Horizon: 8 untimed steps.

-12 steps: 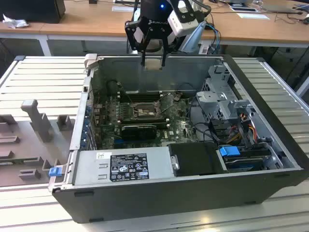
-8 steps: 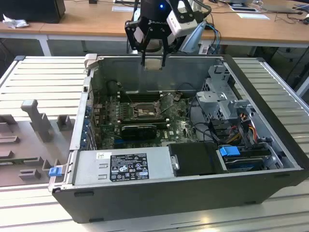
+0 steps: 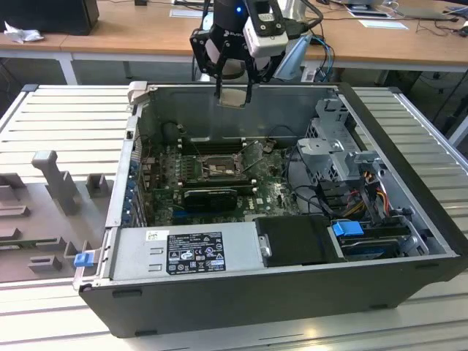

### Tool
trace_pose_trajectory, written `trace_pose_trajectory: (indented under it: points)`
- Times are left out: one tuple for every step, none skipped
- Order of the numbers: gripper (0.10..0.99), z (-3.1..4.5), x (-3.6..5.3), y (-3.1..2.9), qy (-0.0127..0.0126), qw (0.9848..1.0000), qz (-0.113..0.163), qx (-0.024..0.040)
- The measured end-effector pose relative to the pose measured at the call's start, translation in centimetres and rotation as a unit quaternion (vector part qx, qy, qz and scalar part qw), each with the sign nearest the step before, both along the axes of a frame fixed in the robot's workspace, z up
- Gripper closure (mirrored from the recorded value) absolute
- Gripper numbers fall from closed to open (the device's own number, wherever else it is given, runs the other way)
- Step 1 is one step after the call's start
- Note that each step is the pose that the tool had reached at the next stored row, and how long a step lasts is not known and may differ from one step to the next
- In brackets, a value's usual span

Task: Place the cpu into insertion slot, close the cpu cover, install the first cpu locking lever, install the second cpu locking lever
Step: 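Place the cpu into insertion slot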

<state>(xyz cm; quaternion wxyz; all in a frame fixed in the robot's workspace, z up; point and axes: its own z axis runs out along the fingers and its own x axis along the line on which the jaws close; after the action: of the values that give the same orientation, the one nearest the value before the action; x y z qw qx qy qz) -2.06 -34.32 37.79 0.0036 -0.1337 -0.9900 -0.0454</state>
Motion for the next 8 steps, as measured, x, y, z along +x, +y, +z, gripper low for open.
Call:
trace_pose_trajectory:
  points:
    - [0.557,-0.03,-0.01,0.0,0.0,1.0,-0.004,-0.0004]
    - [0.557,-0.07,-0.02,0.0,0.0001,0.9999,-0.011,-0.0009]
    - [0.557,-0.08,-0.02,0.0,0.0001,0.9999,-0.013,-0.0009]
    - [0.557,-0.1,-0.02,0.0,0.0001,0.9999,-0.016,-0.0009]
    - [0.557,-0.11,-0.02,0.0,0.0,0.9998,-0.019,-0.0009]
    - [0.557,-0.12,-0.03,0.0,0.0001,0.9998,-0.022,-0.0009]
    - [0.557,-0.12,-0.03,0.0,0.0001,0.9997,-0.025,-0.001]
    - [0.557,-0.13,-0.03,0.0,0.0001,0.9996,-0.028,-0.001]
